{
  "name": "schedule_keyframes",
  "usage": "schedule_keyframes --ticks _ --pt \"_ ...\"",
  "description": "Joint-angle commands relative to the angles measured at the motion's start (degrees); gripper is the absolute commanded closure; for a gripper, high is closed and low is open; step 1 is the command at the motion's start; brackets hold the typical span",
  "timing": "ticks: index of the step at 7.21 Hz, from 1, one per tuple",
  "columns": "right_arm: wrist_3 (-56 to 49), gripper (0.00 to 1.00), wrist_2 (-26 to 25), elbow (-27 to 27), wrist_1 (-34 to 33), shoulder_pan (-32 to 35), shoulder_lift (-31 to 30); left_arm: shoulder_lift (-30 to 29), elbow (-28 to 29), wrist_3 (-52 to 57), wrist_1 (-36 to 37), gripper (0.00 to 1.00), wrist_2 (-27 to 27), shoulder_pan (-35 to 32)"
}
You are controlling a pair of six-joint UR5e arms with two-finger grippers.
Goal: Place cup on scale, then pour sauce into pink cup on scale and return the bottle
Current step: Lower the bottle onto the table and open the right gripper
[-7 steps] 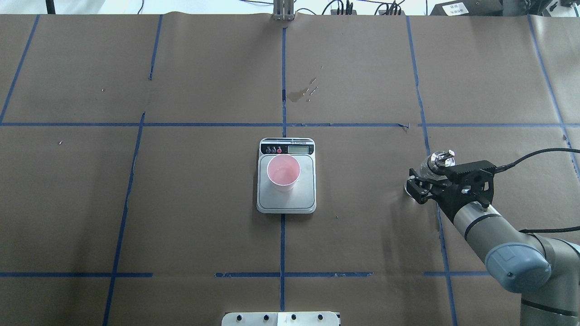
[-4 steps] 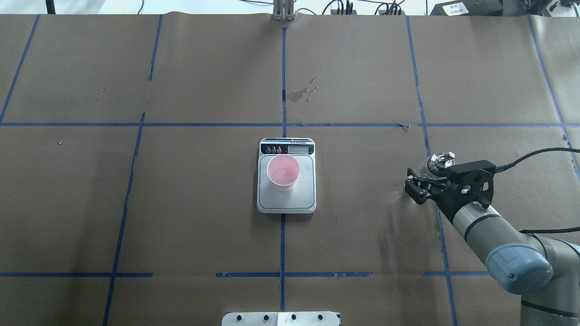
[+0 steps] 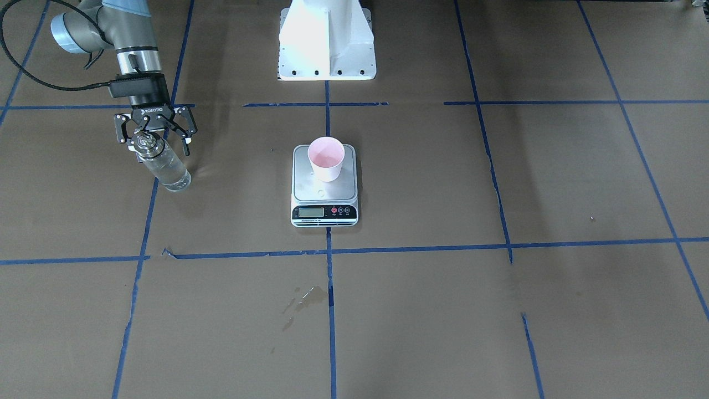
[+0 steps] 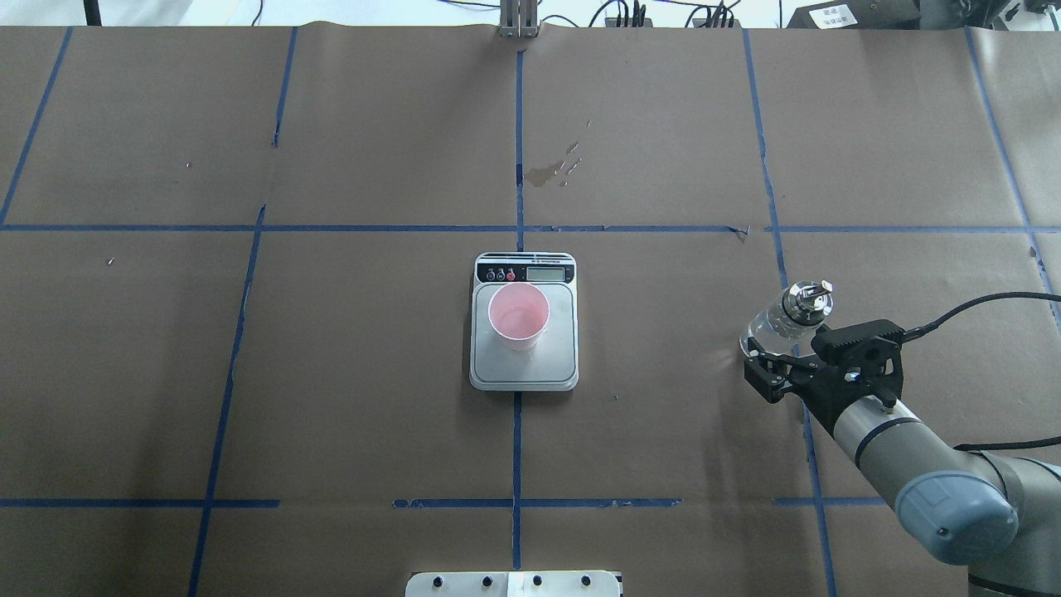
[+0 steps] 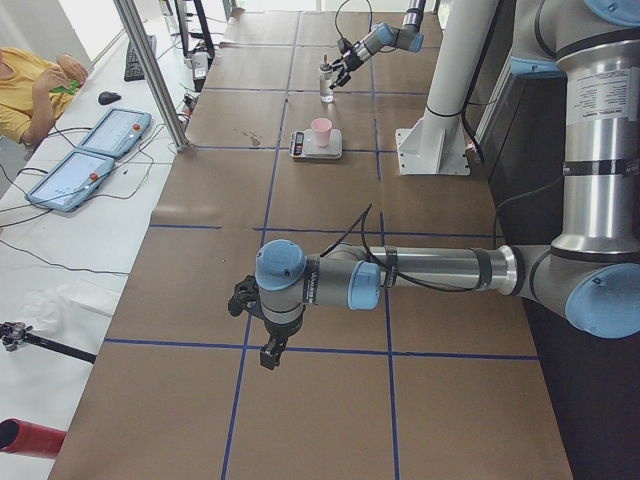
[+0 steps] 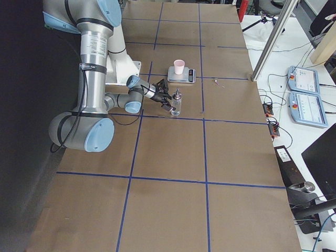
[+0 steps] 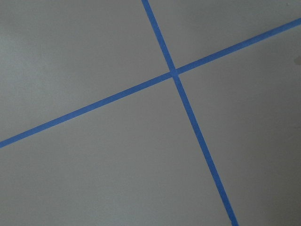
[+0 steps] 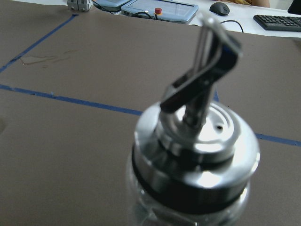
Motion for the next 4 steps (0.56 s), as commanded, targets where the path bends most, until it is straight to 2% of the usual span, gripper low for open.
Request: schedule_keyframes --ticks 1,4 --pt "0.0 0.0 0.7 1.0 1.1 -1.4 -2.8 0.0 -0.2 0.0 0.0 0.0 0.0 0.1" --pt "-1.3 0.0 4.9 5.4 3.4 -1.4 -9.9 0.0 -0.4 0.0 0.0 0.0 0.0 0.0"
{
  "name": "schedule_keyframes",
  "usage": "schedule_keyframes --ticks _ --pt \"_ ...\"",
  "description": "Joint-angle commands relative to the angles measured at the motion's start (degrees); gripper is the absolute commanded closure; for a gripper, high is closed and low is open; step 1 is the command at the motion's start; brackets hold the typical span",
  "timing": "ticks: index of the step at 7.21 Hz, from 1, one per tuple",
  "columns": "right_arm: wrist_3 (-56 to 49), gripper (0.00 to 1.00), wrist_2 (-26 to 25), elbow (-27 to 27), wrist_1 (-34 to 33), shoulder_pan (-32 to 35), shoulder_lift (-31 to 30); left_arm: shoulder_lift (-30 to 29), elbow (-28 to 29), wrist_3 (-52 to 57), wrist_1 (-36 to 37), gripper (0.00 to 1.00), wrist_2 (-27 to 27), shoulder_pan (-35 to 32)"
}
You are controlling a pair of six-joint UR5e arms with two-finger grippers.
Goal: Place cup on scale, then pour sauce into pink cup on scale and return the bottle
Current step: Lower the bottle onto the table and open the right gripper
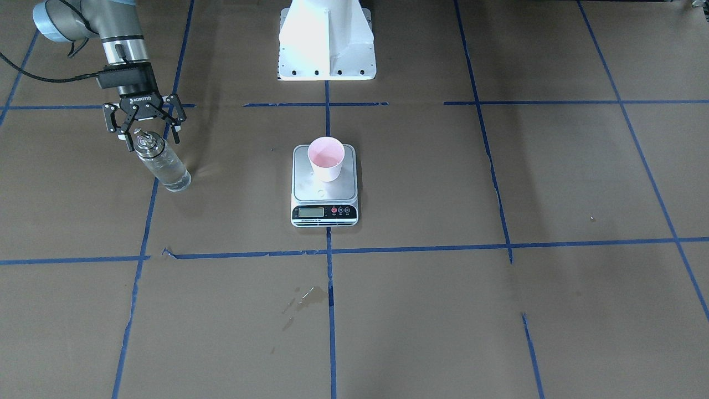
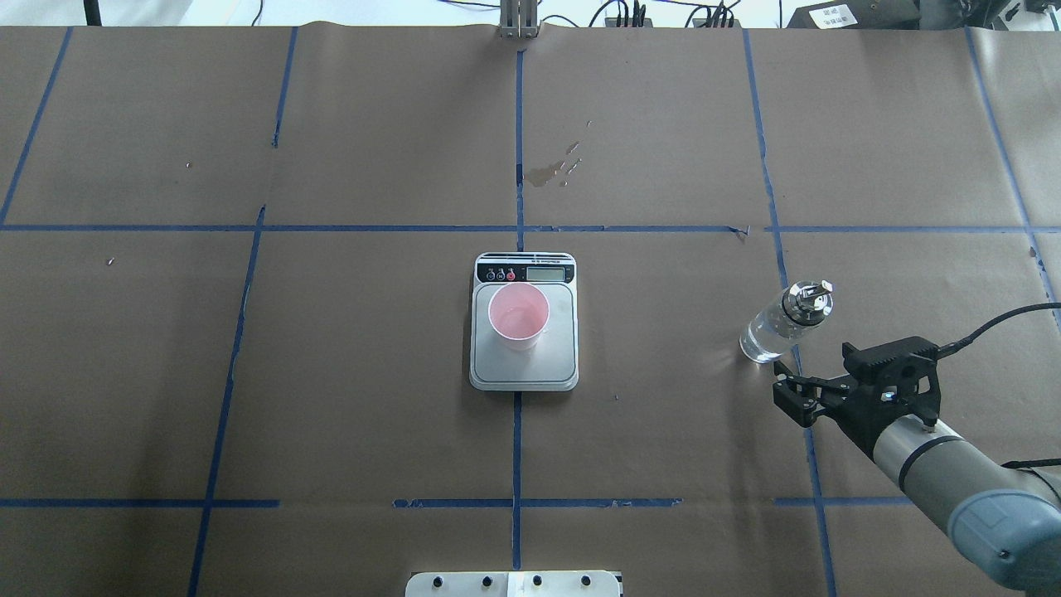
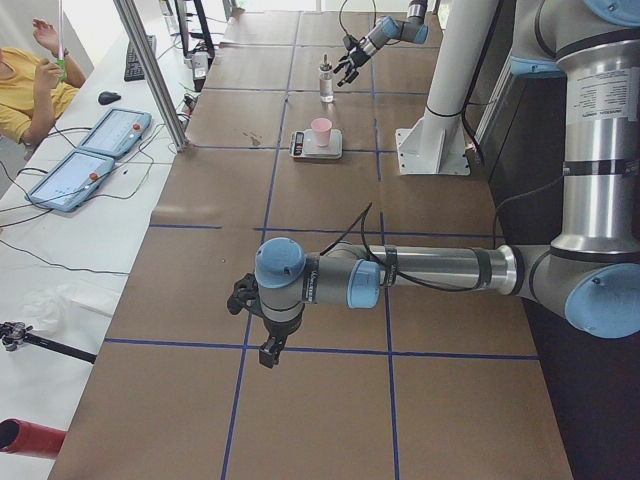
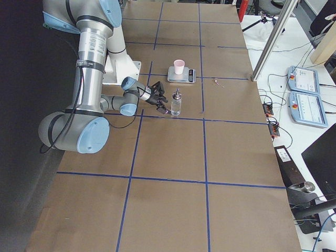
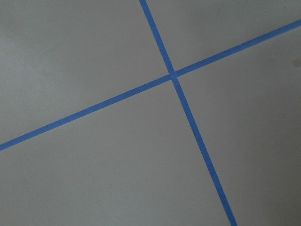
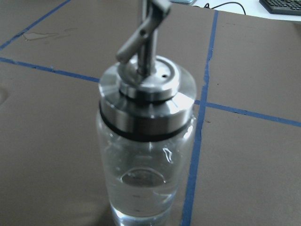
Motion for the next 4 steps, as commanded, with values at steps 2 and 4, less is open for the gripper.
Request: schedule_keyframes --ticks 2,4 --pt "-6.5 0.0 5.8 0.7 6.9 0.7 -7.5 0.0 -0.1 0.0 0.0 0.0 0.0 0.0" --pt "-14.7 0.0 20.8 -0.6 7.5 14.5 -7.4 0.0 -0.2 -0.1 0.1 0.0 0.0 0.0"
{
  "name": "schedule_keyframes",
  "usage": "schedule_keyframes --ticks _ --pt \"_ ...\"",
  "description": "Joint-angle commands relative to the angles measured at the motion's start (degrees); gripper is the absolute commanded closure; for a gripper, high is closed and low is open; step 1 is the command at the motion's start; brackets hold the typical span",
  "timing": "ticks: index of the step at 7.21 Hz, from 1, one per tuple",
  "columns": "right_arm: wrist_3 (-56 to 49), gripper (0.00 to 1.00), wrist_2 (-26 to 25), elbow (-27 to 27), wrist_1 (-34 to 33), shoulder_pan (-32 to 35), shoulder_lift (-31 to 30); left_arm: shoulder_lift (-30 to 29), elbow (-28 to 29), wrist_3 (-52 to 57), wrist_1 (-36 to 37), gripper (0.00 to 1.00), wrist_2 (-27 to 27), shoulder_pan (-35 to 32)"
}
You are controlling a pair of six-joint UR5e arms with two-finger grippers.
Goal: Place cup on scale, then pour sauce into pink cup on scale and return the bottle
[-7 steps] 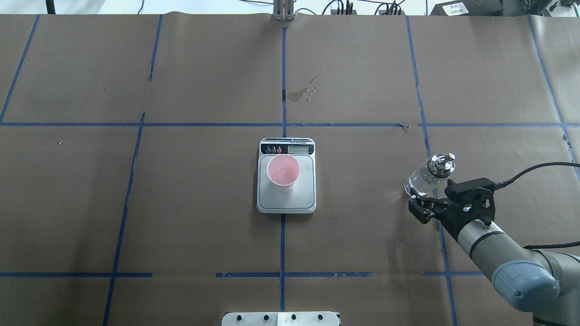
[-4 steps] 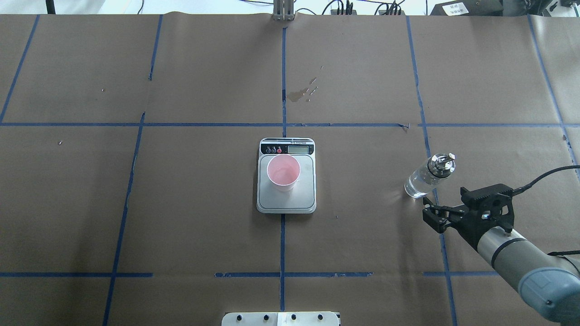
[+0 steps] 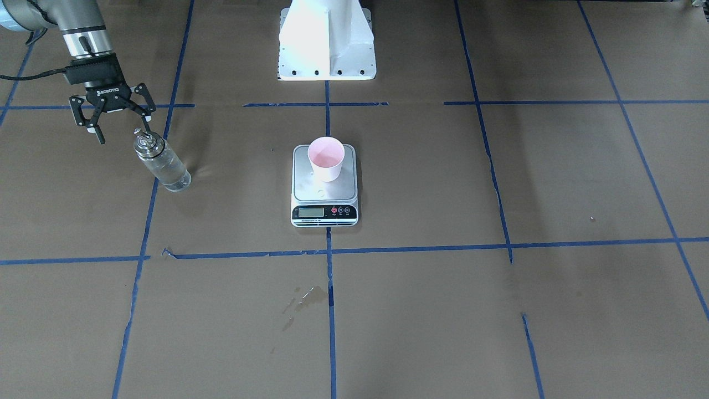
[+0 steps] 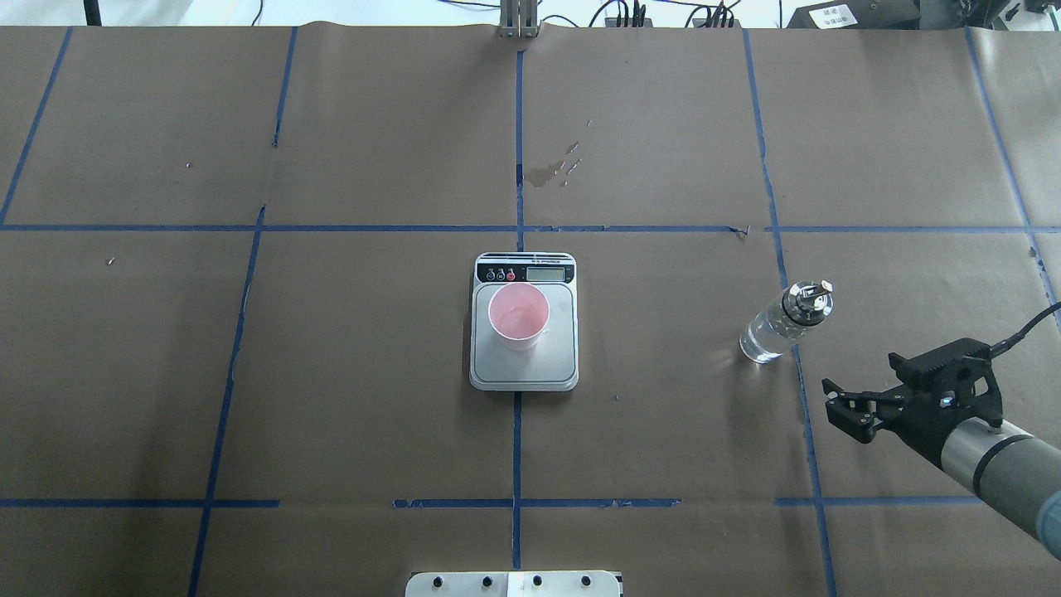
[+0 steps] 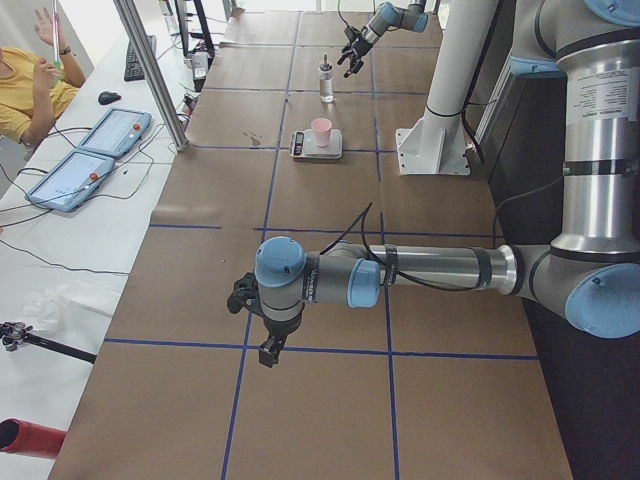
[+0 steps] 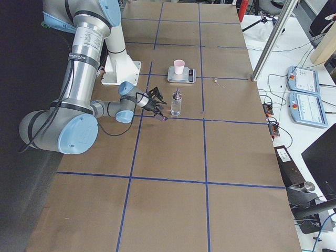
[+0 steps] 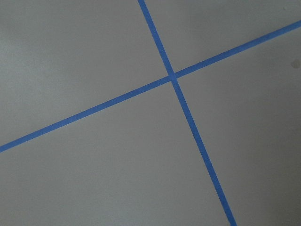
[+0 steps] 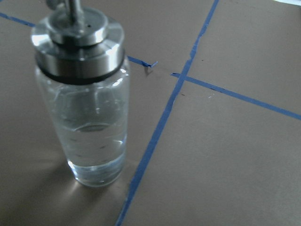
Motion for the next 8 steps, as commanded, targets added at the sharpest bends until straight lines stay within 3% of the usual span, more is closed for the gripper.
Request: schedule_keyframes --ticks 1,2,3,4,5,6,7,8 --pt "-5.6 0.0 21.0 -2.5 -0.6 19.1 0.5 0.1 -0.1 0.0 0.2 0.0 0.0 0.0" --pt "-8.2 0.0 34.3 -5.8 -1.9 30.7 3.6 0.3 -0.2 0.1 0.1 0.0 0.0 -0.1" --pt "-15.6 0.0 44.5 -9.3 -4.6 41.6 5.6 0.4 -0.2 0.1 0.1 0.0 0.0 -0.1" --pt "-28.1 0.0 50.3 -11.7 -10.4 51.0 7.8 0.4 -0.2 0.0 0.3 0.0 0.0 0.0" --pt "-38.8 0.0 54.0 -12.5 -23.3 58.5 12.5 0.4 -0.1 0.0 0.5 0.0 0.0 0.0" --pt "-45.0 0.0 54.2 -12.3 -40.1 63.6 18.4 0.4 -0.1 0.0 0.5 0.0 0.0 0.0" --pt "-53.2 0.0 54.1 -12.8 -51.9 67.3 22.4 0.4 -0.2 0.0 0.4 0.0 0.0 0.0" --pt "-55.7 0.0 53.7 -13.5 -59.3 68.8 22.9 0.4 -0.2 0.0 0.3 0.0 0.0 -0.1"
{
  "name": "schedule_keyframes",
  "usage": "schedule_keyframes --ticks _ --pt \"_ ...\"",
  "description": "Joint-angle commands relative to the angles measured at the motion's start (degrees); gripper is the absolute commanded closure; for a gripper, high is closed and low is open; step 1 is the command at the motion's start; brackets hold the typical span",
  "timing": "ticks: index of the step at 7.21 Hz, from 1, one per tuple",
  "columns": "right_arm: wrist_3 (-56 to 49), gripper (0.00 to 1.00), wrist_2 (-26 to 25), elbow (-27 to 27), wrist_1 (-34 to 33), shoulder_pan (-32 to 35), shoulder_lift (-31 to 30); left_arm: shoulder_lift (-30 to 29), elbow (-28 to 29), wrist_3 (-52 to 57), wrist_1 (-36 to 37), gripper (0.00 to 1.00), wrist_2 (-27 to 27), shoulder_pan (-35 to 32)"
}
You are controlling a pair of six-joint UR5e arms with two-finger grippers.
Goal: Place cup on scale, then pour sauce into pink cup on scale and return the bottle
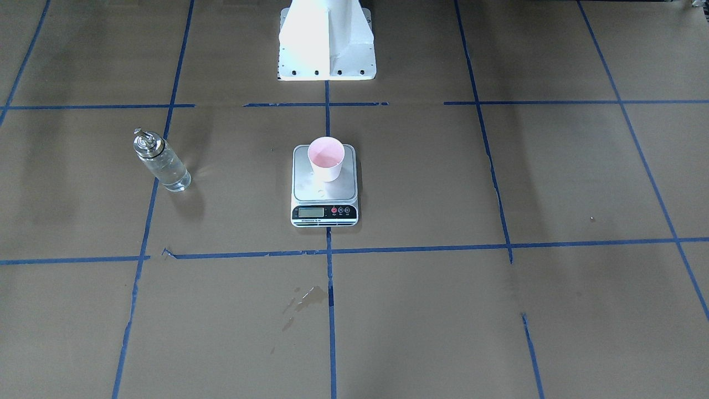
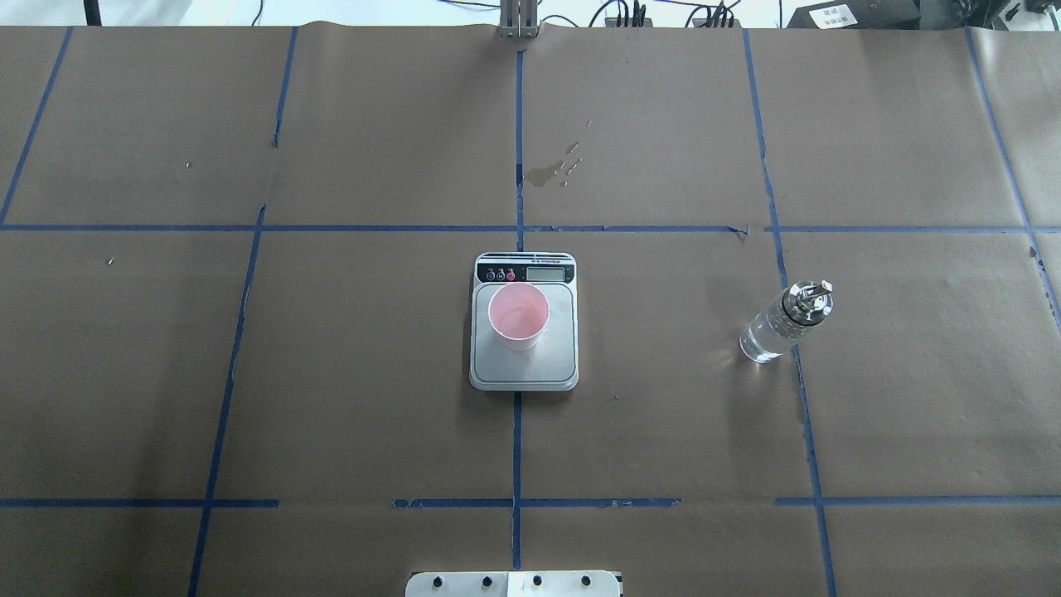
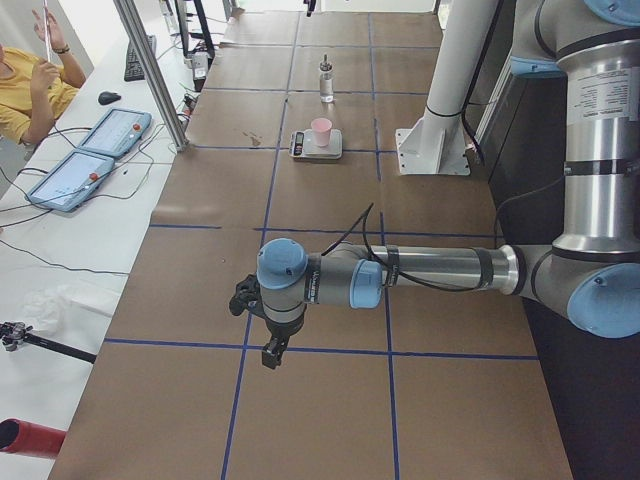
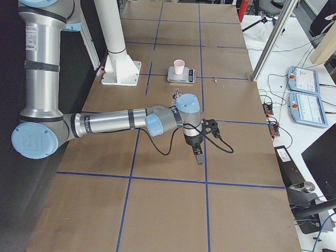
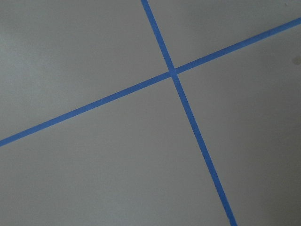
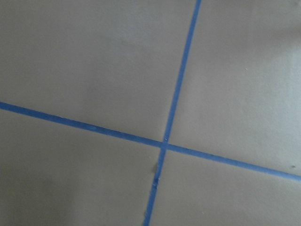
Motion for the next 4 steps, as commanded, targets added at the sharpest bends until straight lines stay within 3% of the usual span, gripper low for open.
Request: schedule_keyframes --ticks 1,2,4 --pt "-6.6 0.0 2.9 -0.9 -14.2 6.3 1.1 0.0 0.2 0.0 -0.3 0.0 0.0 -0.1" --pt "-6.6 0.0 9.8 -0.4 -13.3 6.4 -3.7 0.0 0.2 0.0 -0.4 0.0 0.0 0.0" --pt "-6.4 0.0 10.5 -1.6 -9.1 6.4 -5.8 0.0 0.2 0.0 -0.4 0.0 0.0 -0.1"
